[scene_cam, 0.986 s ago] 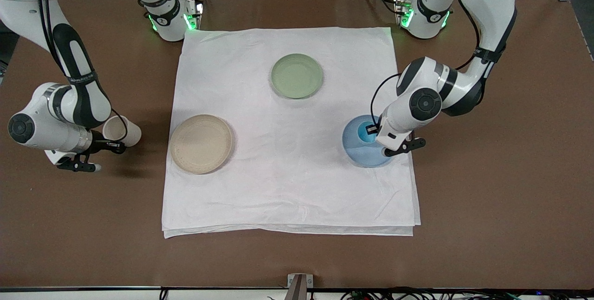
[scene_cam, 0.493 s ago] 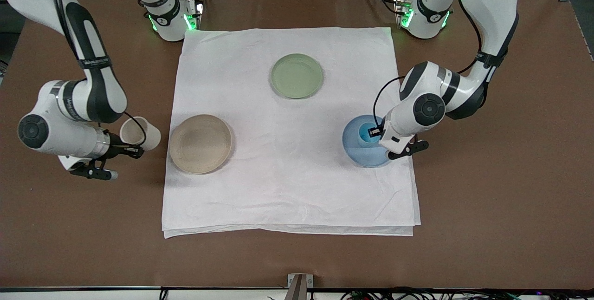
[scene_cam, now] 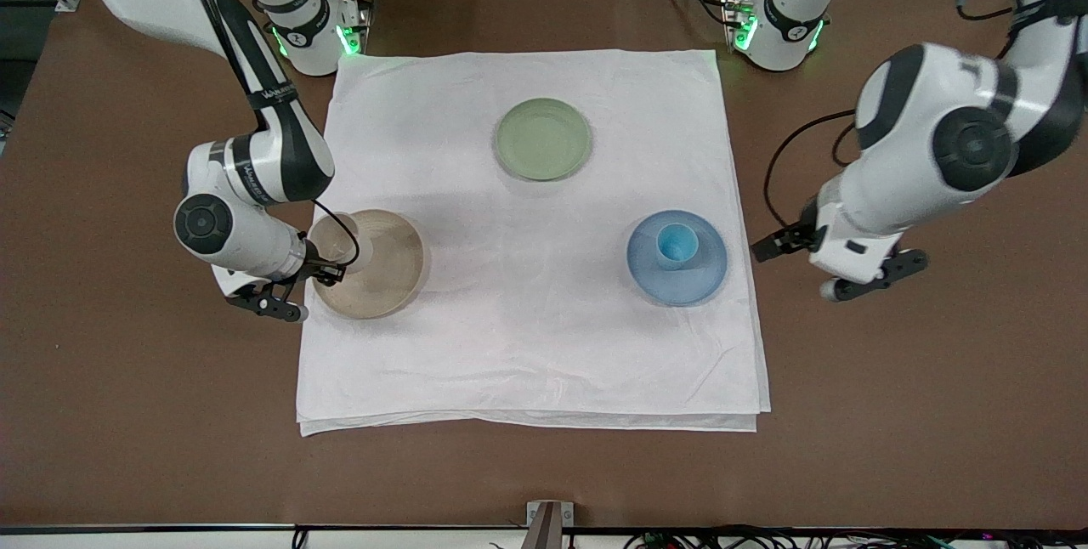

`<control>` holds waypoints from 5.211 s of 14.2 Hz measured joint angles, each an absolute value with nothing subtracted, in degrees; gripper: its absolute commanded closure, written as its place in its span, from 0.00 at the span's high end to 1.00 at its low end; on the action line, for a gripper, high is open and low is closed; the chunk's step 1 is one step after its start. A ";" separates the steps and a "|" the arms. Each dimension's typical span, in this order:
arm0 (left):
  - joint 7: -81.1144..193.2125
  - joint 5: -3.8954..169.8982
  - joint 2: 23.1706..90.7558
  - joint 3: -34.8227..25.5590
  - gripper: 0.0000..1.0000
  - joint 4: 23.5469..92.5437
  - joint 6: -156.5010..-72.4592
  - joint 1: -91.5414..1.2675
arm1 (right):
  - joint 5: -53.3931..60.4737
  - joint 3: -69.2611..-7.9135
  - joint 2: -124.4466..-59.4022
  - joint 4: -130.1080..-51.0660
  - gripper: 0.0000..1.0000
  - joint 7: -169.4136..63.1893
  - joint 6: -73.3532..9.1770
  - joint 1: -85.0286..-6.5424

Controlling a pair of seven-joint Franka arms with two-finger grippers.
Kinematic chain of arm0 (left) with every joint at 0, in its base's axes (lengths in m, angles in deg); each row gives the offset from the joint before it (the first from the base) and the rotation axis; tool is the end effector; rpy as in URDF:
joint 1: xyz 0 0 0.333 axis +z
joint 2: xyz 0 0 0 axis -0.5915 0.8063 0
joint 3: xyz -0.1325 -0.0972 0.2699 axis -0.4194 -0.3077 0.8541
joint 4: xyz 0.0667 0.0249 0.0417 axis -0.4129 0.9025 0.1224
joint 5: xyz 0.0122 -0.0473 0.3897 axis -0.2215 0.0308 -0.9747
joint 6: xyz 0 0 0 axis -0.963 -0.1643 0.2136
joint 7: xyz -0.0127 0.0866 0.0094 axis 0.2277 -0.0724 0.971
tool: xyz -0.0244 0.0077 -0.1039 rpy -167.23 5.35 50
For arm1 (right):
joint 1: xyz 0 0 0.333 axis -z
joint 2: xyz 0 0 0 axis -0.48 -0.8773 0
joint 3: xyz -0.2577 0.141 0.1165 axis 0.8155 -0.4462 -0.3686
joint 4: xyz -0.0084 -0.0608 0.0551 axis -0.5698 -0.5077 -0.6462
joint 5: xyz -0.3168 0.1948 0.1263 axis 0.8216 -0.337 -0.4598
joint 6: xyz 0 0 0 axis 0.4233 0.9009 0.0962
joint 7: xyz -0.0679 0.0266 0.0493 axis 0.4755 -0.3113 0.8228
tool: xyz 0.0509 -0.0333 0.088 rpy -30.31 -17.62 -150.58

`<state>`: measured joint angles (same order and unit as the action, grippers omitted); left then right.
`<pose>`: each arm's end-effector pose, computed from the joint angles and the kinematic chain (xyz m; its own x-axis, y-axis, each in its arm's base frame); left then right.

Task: Place blue cup in blue plate and white mug in gray plate

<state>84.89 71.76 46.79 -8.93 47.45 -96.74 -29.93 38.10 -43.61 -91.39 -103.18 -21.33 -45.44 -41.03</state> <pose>0.6135 -0.1486 0.4967 0.9404 0.3266 -0.0947 0.3290 -0.9442 0.0113 0.5954 0.1270 0.2670 0.9543 -0.2815 -0.1004 -0.2809 -0.9595 0.0206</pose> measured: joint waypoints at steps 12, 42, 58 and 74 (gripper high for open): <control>58.83 71.74 35.53 0.18 1.00 40.18 -80.18 -28.13 | 43.39 -43.47 -94.66 -106.57 0.06 -18.30 -53.64 -43.23; 58.71 72.00 29.62 13.78 1.00 48.62 -82.52 -40.80 | 43.97 -42.07 -82.21 -81.24 1.00 -50.02 -5.15 -27.63; 58.66 72.00 29.85 13.80 1.00 48.51 -82.90 -40.79 | 40.62 -43.08 -81.04 -70.68 1.00 -50.62 4.06 -25.56; 58.34 72.01 29.85 13.82 1.00 47.82 -83.07 -40.82 | 40.12 -40.69 -63.31 -84.32 1.00 -51.09 0.74 -26.35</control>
<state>58.34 72.01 29.85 13.82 47.82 -83.07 -40.82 40.12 -40.69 -63.31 -84.32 -51.09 0.74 -26.35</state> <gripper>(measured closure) 0.000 0.000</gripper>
